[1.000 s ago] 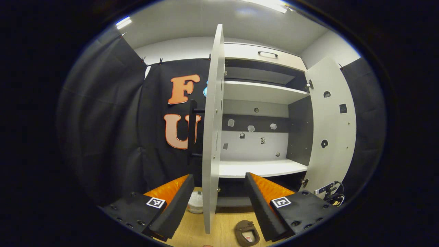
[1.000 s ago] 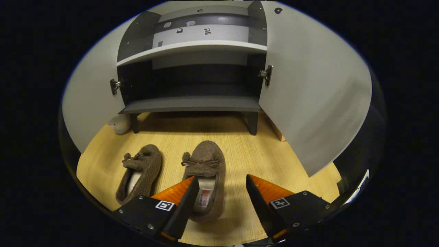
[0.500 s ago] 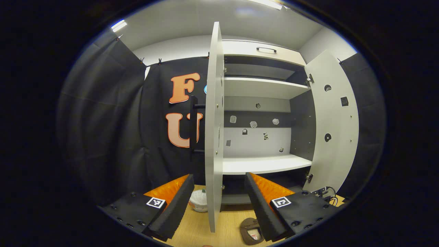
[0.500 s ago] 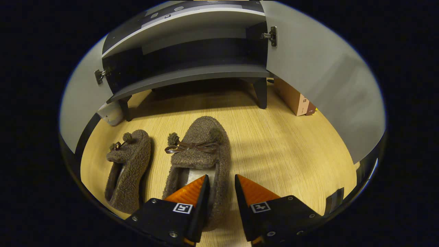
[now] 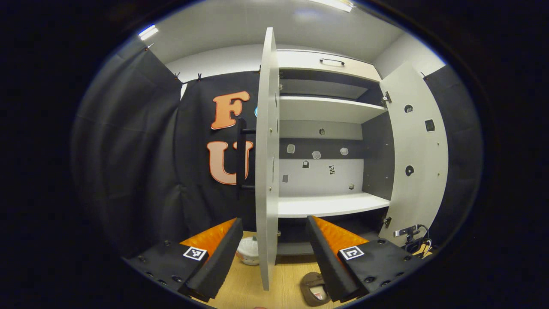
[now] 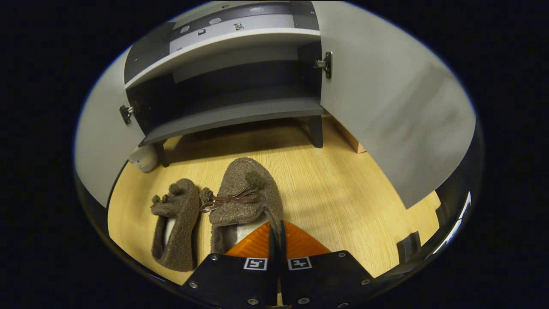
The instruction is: Grab one shoe with the right hand and put it into the shoe cabinet, grab the other shoe with the left hand and put it into the shoe cabinet; then close the right door with the right hand and the left door with the left hand.
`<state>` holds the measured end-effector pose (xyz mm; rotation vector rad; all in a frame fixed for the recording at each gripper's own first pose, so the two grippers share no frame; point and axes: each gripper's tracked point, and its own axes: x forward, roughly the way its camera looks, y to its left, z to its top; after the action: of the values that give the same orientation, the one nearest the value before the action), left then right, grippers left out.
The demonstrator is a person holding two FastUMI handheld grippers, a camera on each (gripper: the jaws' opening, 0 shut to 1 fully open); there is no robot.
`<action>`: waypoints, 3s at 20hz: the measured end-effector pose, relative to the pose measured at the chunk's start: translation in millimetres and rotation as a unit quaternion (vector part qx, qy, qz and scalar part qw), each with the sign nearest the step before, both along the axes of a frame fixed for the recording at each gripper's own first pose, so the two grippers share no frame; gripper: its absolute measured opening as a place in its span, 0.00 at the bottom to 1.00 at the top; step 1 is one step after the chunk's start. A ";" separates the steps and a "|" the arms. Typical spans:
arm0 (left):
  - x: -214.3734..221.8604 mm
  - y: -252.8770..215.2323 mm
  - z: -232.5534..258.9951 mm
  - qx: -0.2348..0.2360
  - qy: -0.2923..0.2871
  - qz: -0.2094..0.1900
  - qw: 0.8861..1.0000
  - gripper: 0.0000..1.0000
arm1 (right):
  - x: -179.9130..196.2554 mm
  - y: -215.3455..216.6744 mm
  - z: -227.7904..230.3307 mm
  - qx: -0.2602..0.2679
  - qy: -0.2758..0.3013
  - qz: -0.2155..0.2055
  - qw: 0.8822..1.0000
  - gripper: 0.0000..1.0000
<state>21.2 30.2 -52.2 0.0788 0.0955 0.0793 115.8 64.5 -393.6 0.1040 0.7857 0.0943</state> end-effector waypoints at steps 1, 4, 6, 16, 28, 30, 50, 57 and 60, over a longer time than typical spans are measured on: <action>0.7 -1.0 -1.2 -0.002 0.001 -0.003 1.000 0.96 | -0.2 0.9 18.3 0.005 -0.011 -0.001 1.000 0.03; 2.3 -2.1 -5.5 -0.003 0.002 -0.010 1.000 0.96 | 3.4 11.3 61.5 0.024 -0.043 0.005 0.999 0.03; 1.3 -0.8 -8.1 0.003 0.001 -0.013 1.000 0.94 | 11.9 18.9 90.3 0.029 -0.072 0.010 0.997 0.03; -5.1 9.5 -20.2 -0.011 0.005 -0.008 1.000 0.97 | 69.8 50.8 237.5 0.041 -0.170 0.024 0.984 0.03; -1.0 12.0 -26.0 -0.006 0.006 -0.008 1.000 0.97 | 217.1 53.8 334.6 0.067 -0.223 -0.031 0.972 0.02; -0.2 12.9 -24.8 -0.006 0.004 -0.006 1.000 0.97 | 247.0 54.8 334.0 0.068 -0.217 -0.044 0.973 0.02; 0.9 1.2 -38.9 -0.002 0.022 -0.005 1.000 0.97 | 298.1 40.5 306.9 0.024 -0.210 -0.076 0.975 0.42; -3.2 -30.8 -86.4 -0.011 0.065 -0.041 0.997 0.96 | 210.6 27.6 322.2 -0.001 -0.268 -0.043 0.963 0.71; -6.8 -37.9 -126.0 -0.015 0.094 -0.049 0.994 0.97 | 170.5 23.9 315.9 -0.005 -0.274 -0.025 0.961 0.79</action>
<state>14.5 -7.7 -178.2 0.0609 0.2813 -0.0284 286.3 88.5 -77.7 0.0828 0.2285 0.0670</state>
